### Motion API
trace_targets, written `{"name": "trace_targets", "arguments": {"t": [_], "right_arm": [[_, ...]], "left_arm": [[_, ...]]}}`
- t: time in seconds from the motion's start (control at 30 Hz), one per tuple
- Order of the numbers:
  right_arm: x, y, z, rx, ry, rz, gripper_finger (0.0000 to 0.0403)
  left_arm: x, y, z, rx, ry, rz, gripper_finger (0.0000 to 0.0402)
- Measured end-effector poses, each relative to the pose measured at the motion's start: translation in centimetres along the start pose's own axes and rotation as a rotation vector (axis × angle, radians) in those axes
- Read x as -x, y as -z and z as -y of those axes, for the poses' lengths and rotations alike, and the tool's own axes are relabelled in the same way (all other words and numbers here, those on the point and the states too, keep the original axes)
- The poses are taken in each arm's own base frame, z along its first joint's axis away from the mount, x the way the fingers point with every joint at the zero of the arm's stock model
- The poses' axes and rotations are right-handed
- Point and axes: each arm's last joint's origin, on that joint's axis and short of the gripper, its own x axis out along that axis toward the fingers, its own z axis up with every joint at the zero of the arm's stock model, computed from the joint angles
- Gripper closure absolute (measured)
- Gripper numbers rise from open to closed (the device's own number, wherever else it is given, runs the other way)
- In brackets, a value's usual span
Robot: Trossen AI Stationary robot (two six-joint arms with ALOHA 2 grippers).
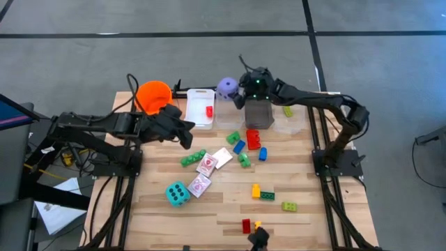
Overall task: Pick & Place Toys
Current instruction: Put the purple dice into the left transparent bin
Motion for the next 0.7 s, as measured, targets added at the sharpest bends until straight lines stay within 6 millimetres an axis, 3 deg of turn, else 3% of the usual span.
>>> {"name": "trace_targets", "arguments": {"t": [0.13, 0.3, 0.53, 0.7], "right_arm": [[-2.3, 2.1, -0.5, 0.009, -0.025, -0.084, 0.0081], [-3.8, 3.5, -0.7, 0.011, -0.041, -0.130, 0.0070], [-4.1, 3.6, 0.6, -0.006, -0.011, -0.132, 0.0013], [-4.0, 3.6, 1.5, 0.007, 0.004, -0.131, 0.0011]], "left_arm": [[-0.2, -0.2, -0.2, -0.017, 0.010, -0.014, 0.0402], [-0.2, -0.1, -0.2, -0.018, 0.011, -0.015, 0.0402], [-0.2, -0.1, -0.2, -0.011, 0.011, -0.015, 0.0402], [-0.2, -0.1, -0.2, -0.010, 0.011, -0.015, 0.0402]]}}
